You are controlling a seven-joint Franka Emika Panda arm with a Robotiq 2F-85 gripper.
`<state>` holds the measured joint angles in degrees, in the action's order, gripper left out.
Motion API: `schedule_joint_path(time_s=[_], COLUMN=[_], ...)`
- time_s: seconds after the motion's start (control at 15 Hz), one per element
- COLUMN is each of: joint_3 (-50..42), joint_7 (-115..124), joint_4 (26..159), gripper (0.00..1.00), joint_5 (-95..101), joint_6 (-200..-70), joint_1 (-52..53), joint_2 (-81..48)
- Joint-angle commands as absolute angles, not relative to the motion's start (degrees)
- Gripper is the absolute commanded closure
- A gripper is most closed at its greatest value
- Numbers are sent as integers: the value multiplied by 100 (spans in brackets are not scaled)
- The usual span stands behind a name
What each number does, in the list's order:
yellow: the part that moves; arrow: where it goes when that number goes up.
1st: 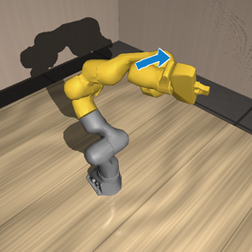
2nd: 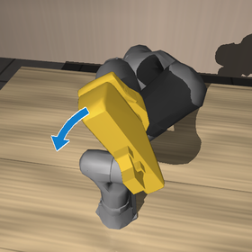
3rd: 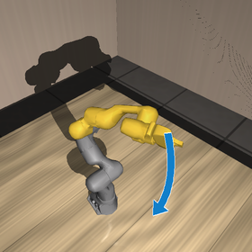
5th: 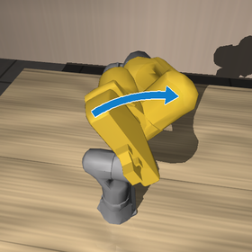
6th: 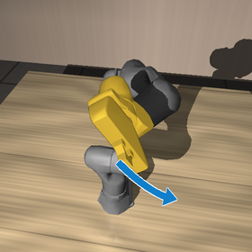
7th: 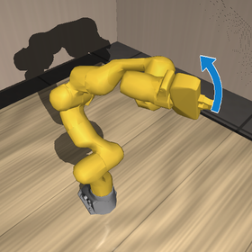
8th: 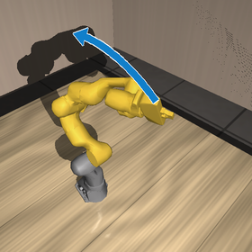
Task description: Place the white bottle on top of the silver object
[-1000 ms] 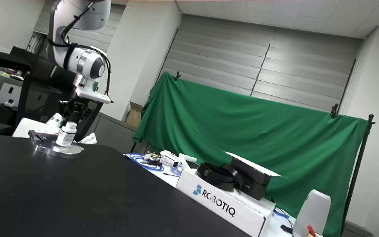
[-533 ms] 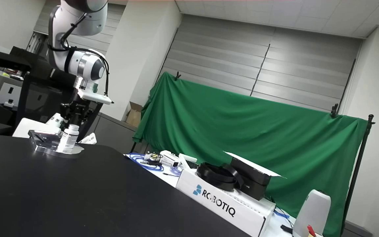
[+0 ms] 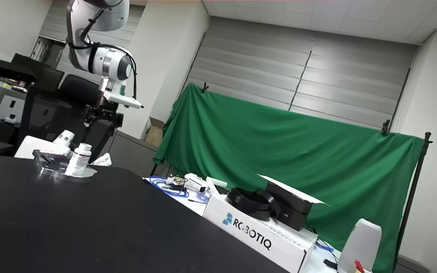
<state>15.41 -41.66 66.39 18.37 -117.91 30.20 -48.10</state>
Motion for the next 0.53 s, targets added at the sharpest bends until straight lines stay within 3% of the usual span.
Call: schedule_joint_path(time_s=[0.0, 0.47], joint_3=[1438, 1461], joint_7=[-4000, -4168], joint_4=[6831, 6827], gripper=[0, 0], joint_5=[1878, 1800], joint_6=[-11514, -11191], joint_1=[2993, 2986], joint_2=[-4359, -4259])
